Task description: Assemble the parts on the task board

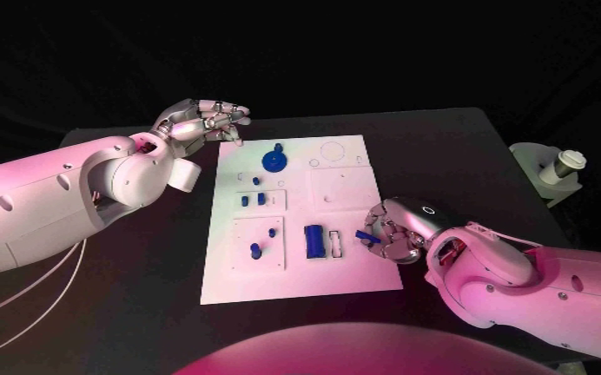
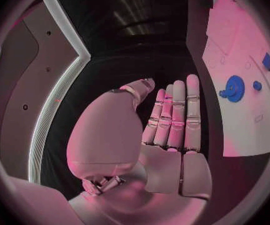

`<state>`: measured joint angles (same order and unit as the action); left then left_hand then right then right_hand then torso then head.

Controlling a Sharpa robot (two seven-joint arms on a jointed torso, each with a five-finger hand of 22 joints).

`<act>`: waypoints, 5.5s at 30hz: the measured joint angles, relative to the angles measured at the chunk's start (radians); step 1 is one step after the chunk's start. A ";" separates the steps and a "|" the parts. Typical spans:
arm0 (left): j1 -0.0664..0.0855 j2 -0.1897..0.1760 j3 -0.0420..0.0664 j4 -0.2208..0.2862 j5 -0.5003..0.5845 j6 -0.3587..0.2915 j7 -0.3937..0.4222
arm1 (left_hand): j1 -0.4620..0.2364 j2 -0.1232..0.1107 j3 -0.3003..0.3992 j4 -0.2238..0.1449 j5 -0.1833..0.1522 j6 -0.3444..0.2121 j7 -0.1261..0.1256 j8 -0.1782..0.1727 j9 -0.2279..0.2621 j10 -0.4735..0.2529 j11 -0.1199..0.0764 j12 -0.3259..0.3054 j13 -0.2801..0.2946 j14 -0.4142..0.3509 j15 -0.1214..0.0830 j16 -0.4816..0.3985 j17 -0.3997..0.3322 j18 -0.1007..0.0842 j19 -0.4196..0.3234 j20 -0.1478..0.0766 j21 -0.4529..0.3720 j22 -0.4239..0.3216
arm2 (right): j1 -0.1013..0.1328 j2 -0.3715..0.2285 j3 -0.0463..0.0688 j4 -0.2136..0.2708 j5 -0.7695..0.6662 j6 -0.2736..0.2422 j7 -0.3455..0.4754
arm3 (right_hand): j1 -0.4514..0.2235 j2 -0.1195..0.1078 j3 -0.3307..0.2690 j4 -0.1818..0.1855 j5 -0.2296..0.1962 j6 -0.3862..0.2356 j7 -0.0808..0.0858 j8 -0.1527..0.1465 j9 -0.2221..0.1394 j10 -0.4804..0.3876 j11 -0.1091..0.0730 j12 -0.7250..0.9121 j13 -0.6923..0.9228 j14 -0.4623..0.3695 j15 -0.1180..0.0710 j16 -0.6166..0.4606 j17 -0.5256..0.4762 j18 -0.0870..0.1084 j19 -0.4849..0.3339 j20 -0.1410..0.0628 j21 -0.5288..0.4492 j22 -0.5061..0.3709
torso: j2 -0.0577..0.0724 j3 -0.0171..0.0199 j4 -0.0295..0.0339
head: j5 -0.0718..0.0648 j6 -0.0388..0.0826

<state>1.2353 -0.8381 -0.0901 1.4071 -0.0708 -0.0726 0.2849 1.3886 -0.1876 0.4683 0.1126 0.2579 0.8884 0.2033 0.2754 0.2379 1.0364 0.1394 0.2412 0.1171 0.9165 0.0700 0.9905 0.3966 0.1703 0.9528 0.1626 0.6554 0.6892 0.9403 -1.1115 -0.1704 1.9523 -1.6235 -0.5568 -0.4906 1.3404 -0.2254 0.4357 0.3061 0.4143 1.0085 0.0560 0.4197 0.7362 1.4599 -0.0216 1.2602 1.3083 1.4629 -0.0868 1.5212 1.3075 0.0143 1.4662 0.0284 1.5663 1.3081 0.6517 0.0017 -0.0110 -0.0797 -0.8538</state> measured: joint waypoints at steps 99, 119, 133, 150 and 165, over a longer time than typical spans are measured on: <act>-0.001 -0.004 -0.011 0.001 -0.001 0.021 -0.021 | 0.000 0.000 0.001 -0.001 0.000 -0.004 0.004 0.000 0.000 -0.003 0.004 0.002 0.000 0.000 0.000 0.000 0.001 0.000 0.000 0.000 0.000 0.000 | 0.000 0.073 0.005 -0.014 0.133 -0.007 0.033 | -0.206 0.001 -0.053 -0.086 -0.289 0.051 -0.022 0.023 -0.013 0.007 -0.014 0.059 -0.001 0.004 -0.003 0.012 0.000 0.000 0.000 -0.014 0.000 0.000 | 0.000 0.0009 -0.0002 | 0.005 -0.010; -0.004 -0.006 -0.012 0.001 0.000 0.018 -0.009 | 0.004 0.004 0.001 -0.001 0.000 -0.004 0.004 0.004 0.000 -0.003 0.004 0.002 0.000 0.000 0.000 0.000 0.001 0.000 0.000 0.000 -0.004 -0.001 | 0.025 0.058 0.003 -0.038 0.235 -0.035 0.178 | -0.176 0.031 -0.053 -0.068 -0.252 0.017 -0.007 -0.002 -0.029 -0.004 -0.006 -0.034 -0.001 0.004 -0.003 -0.019 0.000 0.000 0.000 -0.014 -0.016 -0.001 | -0.004 -0.0031 -0.0008 | 0.007 0.008; -0.041 0.054 -0.011 -0.098 0.058 -0.110 0.114 | 0.006 -0.021 0.018 0.066 0.000 -0.036 -0.025 0.042 0.007 0.031 0.005 -0.041 -0.040 -0.085 0.047 -0.386 -0.136 0.000 -0.126 0.072 -0.341 -0.230 | 0.190 0.181 0.013 -0.394 0.974 -0.021 0.722 | -0.028 0.044 0.081 -0.130 -0.261 -0.174 0.104 -0.121 -0.085 -0.473 0.105 -0.885 -0.432 -0.383 0.115 -0.770 -0.608 0.148 -0.448 0.082 -1.161 -0.204 | -0.048 -0.0252 -0.0024 | 0.010 0.150; -0.082 0.121 -0.001 -0.187 0.124 -0.247 0.218 | -0.270 0.100 -0.281 -0.025 -0.151 -0.553 -0.134 -0.163 -0.147 -0.641 -0.076 -0.215 -0.091 -0.621 -0.007 -0.859 -0.321 -0.103 -0.647 -0.041 -0.626 -0.579 | 0.201 0.362 0.041 -0.698 1.339 0.091 0.896 | -0.315 0.151 -0.208 -0.256 -0.364 -0.650 0.023 -0.349 -0.523 -0.872 0.084 -1.232 -1.194 -1.015 0.132 -1.405 -1.141 0.063 -1.049 0.061 -1.540 -1.038 | -0.092 -0.0210 0.0027 | 0.042 0.220; -0.166 0.072 0.072 0.090 0.105 -0.490 0.218 | -1.237 0.181 -0.449 -0.106 -0.246 -0.860 -0.199 -0.262 -0.231 -1.002 -0.137 -0.235 -0.114 -0.890 -0.064 -0.979 -0.391 -0.149 -0.926 -0.154 -0.647 -0.680 | 0.117 0.335 0.162 -0.409 1.526 -0.109 0.952 | -1.231 0.220 -0.414 -0.302 -0.405 -0.977 -0.053 -0.413 -0.719 -1.413 0.026 -1.252 -1.299 -1.426 0.090 -1.508 -1.295 -0.001 -1.431 -0.024 -1.558 -1.287 | -0.107 -0.0025 0.0106 | 0.079 0.253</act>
<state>1.0694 -0.7664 -0.0181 1.4975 0.0345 -0.5629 0.5025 0.1517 -0.0068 0.0192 0.0068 0.0115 0.0282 0.0045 0.0131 0.0071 0.0340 0.0020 0.0065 0.0031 0.0267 0.0057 0.0118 0.0059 0.0214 0.0266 0.0086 0.0080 0.0089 1.0577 -0.7763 -0.0085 1.5430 -0.0977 -0.6659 0.4613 0.1094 -0.0053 0.0221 0.0043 0.0090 0.0312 0.0033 0.0071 0.0167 0.0468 0.0047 0.0077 0.0088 0.0367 0.0029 0.0136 0.0130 0.0137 0.0350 0.0047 0.0086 0.0213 0.5450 -0.0008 -0.0004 -0.0002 -0.6004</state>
